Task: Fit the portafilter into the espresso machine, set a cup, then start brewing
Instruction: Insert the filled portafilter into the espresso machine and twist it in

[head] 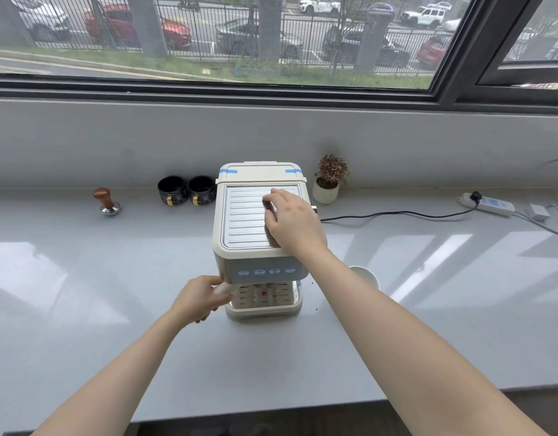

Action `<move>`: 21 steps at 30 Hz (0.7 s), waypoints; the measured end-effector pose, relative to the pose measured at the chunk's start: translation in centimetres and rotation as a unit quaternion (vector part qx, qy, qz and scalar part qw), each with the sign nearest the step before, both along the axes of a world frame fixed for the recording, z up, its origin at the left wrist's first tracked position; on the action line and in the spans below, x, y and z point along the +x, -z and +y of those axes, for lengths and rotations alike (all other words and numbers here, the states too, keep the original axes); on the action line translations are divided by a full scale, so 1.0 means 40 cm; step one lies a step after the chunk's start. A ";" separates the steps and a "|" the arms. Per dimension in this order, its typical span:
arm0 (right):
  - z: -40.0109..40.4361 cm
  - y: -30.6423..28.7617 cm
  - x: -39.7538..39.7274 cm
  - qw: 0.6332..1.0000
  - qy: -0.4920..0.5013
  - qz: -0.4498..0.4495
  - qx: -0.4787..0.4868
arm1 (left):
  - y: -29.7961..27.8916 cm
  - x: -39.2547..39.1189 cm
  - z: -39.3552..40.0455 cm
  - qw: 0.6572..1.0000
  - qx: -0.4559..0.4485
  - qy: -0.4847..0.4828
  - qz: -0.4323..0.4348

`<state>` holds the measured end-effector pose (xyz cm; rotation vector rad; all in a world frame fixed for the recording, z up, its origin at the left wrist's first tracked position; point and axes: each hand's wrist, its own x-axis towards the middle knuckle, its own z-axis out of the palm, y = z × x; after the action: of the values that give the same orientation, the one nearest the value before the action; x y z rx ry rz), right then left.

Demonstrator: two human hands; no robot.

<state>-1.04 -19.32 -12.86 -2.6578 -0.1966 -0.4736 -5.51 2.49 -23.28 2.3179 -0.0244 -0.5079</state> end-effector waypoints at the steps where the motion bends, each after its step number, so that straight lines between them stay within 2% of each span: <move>1: 0.000 0.001 0.000 1.000 0.000 -0.001 0.001 | -0.001 0.001 0.003 1.000 0.000 0.000 -0.003; 10: 0.001 0.003 0.002 1.000 0.004 -0.007 0.000 | -0.002 -0.015 -0.013 1.000 -0.007 -0.022 -0.010; 16: -0.001 0.000 0.000 1.000 0.000 -0.007 0.000 | 0.025 -0.109 -0.108 0.988 -0.070 -0.137 0.000; 21: -0.003 -0.002 -0.001 1.000 -0.002 0.002 0.004 | 0.039 -0.156 -0.164 0.979 -0.096 -0.179 0.018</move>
<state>-1.07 -19.43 -12.78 -2.6505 -0.1986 -0.4664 -11.75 -4.07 -24.85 2.0610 0.3421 -0.3458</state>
